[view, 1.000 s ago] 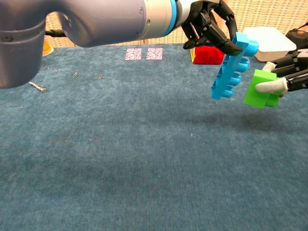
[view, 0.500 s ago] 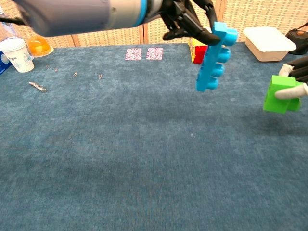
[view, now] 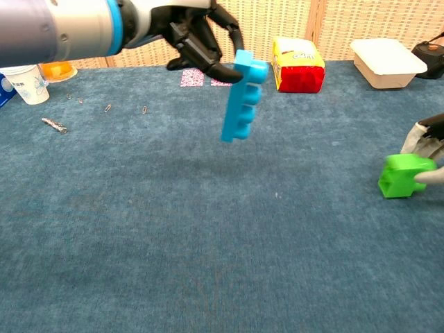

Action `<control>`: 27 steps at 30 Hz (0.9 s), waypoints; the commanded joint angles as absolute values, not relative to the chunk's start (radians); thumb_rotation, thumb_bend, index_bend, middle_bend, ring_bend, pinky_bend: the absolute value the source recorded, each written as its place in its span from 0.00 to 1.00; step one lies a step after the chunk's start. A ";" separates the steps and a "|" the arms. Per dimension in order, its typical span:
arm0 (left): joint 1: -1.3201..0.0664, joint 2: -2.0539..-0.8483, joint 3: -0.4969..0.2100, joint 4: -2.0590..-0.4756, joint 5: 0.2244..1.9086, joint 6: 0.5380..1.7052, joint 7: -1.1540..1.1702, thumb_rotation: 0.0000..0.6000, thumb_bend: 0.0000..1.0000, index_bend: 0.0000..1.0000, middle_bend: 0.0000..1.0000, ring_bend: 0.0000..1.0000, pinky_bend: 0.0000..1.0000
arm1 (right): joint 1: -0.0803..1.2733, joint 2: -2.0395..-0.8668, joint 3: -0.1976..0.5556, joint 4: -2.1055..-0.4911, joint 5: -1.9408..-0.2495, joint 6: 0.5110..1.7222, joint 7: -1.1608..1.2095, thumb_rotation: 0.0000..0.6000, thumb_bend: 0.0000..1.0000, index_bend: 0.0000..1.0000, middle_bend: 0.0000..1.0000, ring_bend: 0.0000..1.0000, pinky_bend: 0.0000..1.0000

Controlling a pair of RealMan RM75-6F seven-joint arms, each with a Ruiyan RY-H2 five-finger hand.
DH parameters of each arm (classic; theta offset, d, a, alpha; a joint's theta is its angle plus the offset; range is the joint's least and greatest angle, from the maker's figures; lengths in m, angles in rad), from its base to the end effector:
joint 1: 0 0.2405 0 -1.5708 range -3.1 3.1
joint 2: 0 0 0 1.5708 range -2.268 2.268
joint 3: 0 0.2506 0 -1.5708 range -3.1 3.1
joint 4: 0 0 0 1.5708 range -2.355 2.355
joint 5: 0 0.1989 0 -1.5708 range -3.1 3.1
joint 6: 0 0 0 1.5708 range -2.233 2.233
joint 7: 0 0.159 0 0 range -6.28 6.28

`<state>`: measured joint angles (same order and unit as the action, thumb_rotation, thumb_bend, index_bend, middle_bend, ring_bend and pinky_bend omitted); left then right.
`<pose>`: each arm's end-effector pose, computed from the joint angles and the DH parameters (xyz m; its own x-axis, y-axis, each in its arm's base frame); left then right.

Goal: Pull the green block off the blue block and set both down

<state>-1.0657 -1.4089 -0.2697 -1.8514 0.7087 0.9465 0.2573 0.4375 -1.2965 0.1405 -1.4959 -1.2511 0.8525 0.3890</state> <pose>-0.0049 0.3454 0.0126 0.1527 0.4666 0.8712 0.9177 -0.3940 0.0502 -0.2745 -0.2990 0.0542 -0.0906 -0.4302 0.8982 -0.9950 0.0767 -0.0636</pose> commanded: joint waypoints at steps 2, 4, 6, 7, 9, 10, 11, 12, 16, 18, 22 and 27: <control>-1.038 -1.397 -0.242 -1.844 0.748 0.947 0.238 0.89 0.51 0.77 0.89 0.83 0.83 | 0.433 -1.304 0.134 -1.489 -1.269 0.877 0.377 1.00 0.22 0.38 0.35 0.33 0.26; -1.028 -1.397 -0.234 -1.842 0.761 0.945 0.230 0.89 0.51 0.77 0.89 0.83 0.83 | 0.432 -1.297 0.136 -1.495 -1.274 0.887 0.372 1.00 0.21 0.37 0.35 0.32 0.26; -1.020 -1.400 -0.228 -1.838 0.775 0.942 0.223 0.89 0.51 0.77 0.89 0.83 0.83 | 0.426 -1.285 0.140 -1.509 -1.281 0.907 0.374 1.00 0.21 0.37 0.35 0.32 0.24; -1.017 -1.407 -0.220 -1.834 0.783 0.937 0.222 0.89 0.51 0.77 0.89 0.83 0.83 | 0.421 -1.276 0.145 -1.520 -1.288 0.927 0.375 1.00 0.21 0.37 0.35 0.32 0.24; -1.016 -1.423 -0.206 -1.823 0.795 0.929 0.225 0.89 0.51 0.77 0.89 0.83 0.83 | 0.410 -1.254 0.145 -1.546 -1.305 0.957 0.374 1.00 0.21 0.37 0.35 0.31 0.22; -1.015 -1.425 -0.206 -1.821 0.797 0.930 0.225 0.89 0.51 0.77 0.89 0.83 0.83 | 0.409 -1.252 0.144 -1.548 -1.305 0.958 0.374 1.00 0.21 0.37 0.35 0.31 0.22; -1.015 -1.429 -0.204 -1.818 0.799 0.929 0.226 0.89 0.51 0.77 0.89 0.83 0.83 | 0.408 -1.248 0.144 -1.553 -1.307 0.961 0.374 1.00 0.21 0.37 0.35 0.31 0.22; -1.015 -1.433 -0.203 -1.813 0.802 0.928 0.226 0.89 0.51 0.77 0.89 0.83 0.83 | 0.406 -1.244 0.144 -1.557 -1.309 0.966 0.373 1.00 0.21 0.37 0.35 0.31 0.22; -1.027 -1.469 -0.175 -1.773 0.821 0.918 0.269 0.88 0.51 0.77 0.89 0.83 0.83 | 0.392 -1.214 0.143 -1.588 -1.317 0.996 0.368 1.00 0.22 0.37 0.35 0.31 0.18; -1.034 -1.477 -0.158 -1.759 0.830 0.923 0.313 0.87 0.50 0.77 0.89 0.83 0.83 | 0.390 -1.208 0.142 -1.591 -1.309 0.994 0.368 1.00 0.22 0.37 0.35 0.30 0.16; -1.049 -1.467 -0.126 -1.762 0.812 0.928 0.408 0.86 0.44 0.69 0.77 0.66 0.70 | 0.386 -1.203 0.142 -1.592 -1.308 1.001 0.379 1.00 0.21 0.37 0.35 0.30 0.16; -1.063 -1.447 -0.111 -1.787 0.774 0.930 0.475 0.85 0.36 0.40 0.43 0.29 0.43 | 0.388 -1.191 0.143 -1.598 -1.315 1.005 0.382 1.00 0.21 0.36 0.35 0.30 0.16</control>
<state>-1.0560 -1.4545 -0.1187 -1.7781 0.7853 0.9278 0.4633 0.3874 -1.1917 0.1434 -1.5976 -1.3137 1.0046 0.3821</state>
